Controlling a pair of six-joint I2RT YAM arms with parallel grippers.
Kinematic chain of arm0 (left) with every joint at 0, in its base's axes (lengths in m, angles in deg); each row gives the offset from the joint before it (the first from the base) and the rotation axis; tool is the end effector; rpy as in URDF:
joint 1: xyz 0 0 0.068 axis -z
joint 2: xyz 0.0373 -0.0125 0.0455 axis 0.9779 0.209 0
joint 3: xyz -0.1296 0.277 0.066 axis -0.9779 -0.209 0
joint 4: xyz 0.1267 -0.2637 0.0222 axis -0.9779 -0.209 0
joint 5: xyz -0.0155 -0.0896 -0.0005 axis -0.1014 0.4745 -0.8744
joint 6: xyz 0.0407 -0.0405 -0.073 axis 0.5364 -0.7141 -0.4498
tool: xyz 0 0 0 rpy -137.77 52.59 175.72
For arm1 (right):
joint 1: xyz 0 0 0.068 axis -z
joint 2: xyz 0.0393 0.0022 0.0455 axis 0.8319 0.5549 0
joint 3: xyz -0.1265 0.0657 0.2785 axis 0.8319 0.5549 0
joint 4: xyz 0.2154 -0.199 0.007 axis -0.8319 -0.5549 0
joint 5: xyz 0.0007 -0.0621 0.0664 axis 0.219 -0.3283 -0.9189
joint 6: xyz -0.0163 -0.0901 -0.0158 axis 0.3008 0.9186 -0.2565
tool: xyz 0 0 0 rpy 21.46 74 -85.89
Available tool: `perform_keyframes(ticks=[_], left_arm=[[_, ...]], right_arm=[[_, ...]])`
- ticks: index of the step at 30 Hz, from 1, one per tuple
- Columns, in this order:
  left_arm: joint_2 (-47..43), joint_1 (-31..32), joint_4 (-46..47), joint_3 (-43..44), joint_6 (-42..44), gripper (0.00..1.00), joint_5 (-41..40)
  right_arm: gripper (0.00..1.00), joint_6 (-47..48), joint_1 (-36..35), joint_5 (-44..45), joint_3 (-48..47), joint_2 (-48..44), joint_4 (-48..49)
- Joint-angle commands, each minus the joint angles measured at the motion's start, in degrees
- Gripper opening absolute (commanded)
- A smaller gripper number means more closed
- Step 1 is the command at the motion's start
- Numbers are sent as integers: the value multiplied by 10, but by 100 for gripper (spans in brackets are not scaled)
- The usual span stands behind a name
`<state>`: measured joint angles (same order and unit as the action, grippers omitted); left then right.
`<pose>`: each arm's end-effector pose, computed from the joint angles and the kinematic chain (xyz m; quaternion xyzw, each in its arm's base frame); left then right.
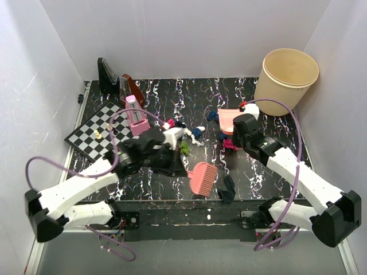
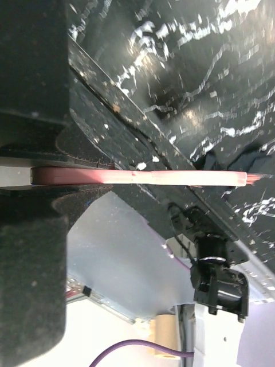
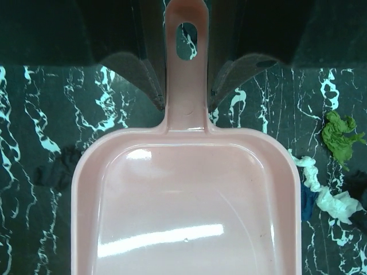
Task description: Sweep away the paper scraps from the table
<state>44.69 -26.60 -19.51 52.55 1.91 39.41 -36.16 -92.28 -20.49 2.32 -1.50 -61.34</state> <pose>0.1366 -0.2108 0.3306 0.1742 0.8836 -0.3859 0.2000 0.2564 0.1362 0.2991 0.0166 0.8801 0.0135 0.4744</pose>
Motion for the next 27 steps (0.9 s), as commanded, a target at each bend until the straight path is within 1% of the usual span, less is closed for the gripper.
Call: perform_keyframes(ticks=[1,4,9,10,13,16,18,22,24,27], left_arm=[[93,53,124,56,9,0,60],[168,75,178,86,8,0,90],[287,90,221,137,10,0,120],[304,90,224,143,10,0,119],[356,76,194,166,-2,0,115],[377,51,184,161,-12,0,111],[378,31,152,162,-7,0,94],[359,-19,55,165,23,0,-6],[348,-30,0,174,45,0,-64],[330,-36,-36,194,72,0,-100]], right_arm=[[1,-46,15,15,-57,-39,-95],[1,-55,25,21,-64,-61,-113],[1,-55,34,49,-52,-99,-114],[1,-53,35,50,-50,-105,-111],[1,-48,37,45,-44,-110,-109],[1,-54,38,40,-44,-105,-116],[1,-58,39,40,-45,-102,-122],[1,-59,38,40,-43,-104,-124],[1,-59,39,42,-43,-105,-126],[1,-63,39,54,-45,-101,-135]])
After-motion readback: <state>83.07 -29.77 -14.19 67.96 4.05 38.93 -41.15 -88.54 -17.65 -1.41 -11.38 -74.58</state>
